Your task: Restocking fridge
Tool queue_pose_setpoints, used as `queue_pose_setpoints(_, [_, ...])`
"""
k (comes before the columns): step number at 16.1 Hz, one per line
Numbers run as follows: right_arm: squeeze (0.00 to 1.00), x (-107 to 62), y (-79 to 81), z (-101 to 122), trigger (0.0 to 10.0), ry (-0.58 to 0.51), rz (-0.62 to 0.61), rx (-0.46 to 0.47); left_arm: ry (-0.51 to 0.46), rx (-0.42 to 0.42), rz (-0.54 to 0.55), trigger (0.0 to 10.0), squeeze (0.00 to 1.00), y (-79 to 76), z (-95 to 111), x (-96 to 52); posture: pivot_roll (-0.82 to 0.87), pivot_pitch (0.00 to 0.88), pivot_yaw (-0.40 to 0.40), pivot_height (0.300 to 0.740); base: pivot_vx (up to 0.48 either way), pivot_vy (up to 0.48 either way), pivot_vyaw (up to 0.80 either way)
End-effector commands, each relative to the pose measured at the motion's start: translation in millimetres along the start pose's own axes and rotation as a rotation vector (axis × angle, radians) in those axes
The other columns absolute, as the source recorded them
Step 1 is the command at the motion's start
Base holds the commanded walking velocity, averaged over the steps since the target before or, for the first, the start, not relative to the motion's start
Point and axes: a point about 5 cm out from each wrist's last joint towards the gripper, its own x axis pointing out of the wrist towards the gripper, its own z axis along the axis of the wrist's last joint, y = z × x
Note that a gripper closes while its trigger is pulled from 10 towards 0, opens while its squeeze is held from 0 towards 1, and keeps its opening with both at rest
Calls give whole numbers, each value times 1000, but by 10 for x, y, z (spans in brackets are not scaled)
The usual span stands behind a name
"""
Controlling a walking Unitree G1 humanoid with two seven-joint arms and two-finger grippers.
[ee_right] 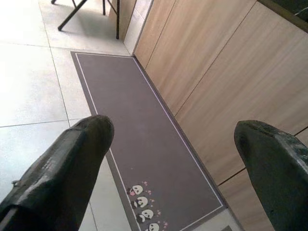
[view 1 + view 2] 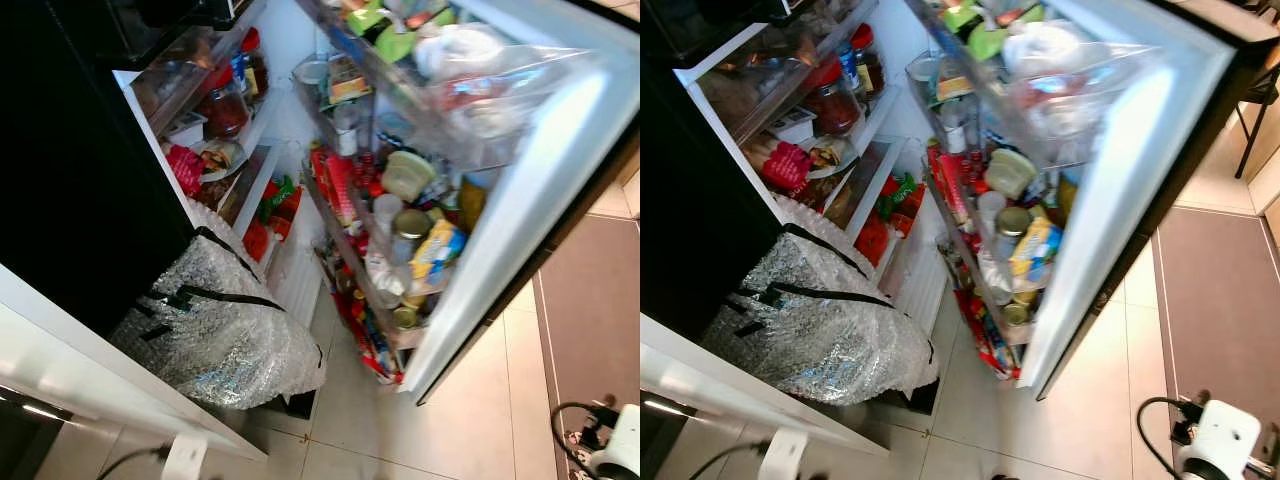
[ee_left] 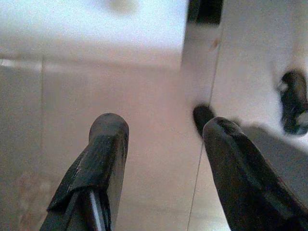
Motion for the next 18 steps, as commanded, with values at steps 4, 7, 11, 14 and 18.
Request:
queue_pose_setpoints(4, [0,147,443,452,10000,-135,378,55,73,-12,16,10000,0,37,-217,-55,-83,122,50,740,0,0,0])
queue_pose_setpoints(7, [0,203,685,756,10000,-213,534,78,69,-11,8,10000,0,-5,-199,-45,-77,112,48,740,0,0,0])
queue_pose_setpoints(11, [0,145,866,910,10000,-248,690,102,64,-12,12,10000,0,12,-195,-47,-70,116,50,740,0,0,0])
queue_pose_setpoints(14, [0,-43,1086,1012,10000,-254,942,95,66,-6,20,10000,0,41,-196,-50,-65,131,53,740,0,0,0])
queue_pose_setpoints(18, [0,-269,1313,1248,10000,-310,1237,74,61,2,19,10000,0,22,-174,-41,-62,136,54,740,0,0,0])
